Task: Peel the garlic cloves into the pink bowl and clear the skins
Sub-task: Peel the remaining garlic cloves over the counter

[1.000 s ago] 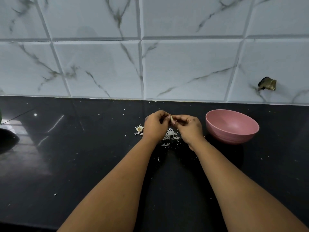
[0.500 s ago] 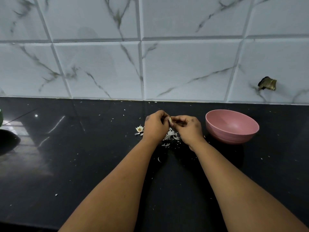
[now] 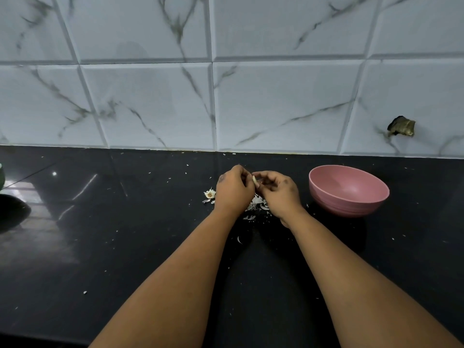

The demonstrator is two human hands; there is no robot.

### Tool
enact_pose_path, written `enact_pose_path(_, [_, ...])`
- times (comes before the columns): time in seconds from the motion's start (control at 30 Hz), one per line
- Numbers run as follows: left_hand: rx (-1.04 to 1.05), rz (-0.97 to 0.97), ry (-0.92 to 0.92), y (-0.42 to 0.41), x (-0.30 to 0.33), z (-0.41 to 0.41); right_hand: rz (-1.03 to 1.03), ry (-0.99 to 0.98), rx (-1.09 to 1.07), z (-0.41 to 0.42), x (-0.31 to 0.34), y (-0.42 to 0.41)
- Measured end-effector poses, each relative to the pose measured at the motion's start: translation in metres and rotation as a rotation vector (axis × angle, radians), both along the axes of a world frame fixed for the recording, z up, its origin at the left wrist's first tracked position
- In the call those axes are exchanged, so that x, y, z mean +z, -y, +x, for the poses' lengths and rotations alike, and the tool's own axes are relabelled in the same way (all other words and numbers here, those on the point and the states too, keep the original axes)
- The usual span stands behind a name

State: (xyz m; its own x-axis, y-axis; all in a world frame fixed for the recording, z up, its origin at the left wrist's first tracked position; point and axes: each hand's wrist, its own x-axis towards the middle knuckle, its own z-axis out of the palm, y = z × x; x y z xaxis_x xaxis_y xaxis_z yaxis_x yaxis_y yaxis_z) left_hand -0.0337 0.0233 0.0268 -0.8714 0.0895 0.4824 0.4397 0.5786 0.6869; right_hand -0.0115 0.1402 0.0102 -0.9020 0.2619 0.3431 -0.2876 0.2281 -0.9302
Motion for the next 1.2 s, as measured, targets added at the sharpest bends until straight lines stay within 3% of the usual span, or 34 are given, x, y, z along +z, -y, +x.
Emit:
enact_pose_path(0.3, [-0.030,0.151,0.084,0.000,0.001,0.001,-0.152,0.000,0.025,0.003,0.004,0.004])
enact_pose_path(0.43, [-0.072,0.313,0.208,-0.001,0.001,-0.001,-0.281,0.016,0.081,0.005,0.007,0.004])
enact_pose_path(0.6, [-0.230,0.556,0.361,0.000,-0.001,-0.002,-0.301,0.031,0.061,0.004,0.006,-0.002])
enact_pose_path(0.73, [-0.251,0.516,0.313,-0.002,-0.005,-0.002,-0.280,0.013,0.066,0.004,0.005,-0.002])
enact_pose_path(0.97, [-0.382,0.893,0.498,0.002,0.003,0.001,-0.342,0.021,0.158,0.006,0.007,-0.002])
enact_pose_path(1.2, [-0.310,0.862,0.520,-0.002,0.005,0.003,-0.322,0.013,0.108,0.006,0.006,-0.003])
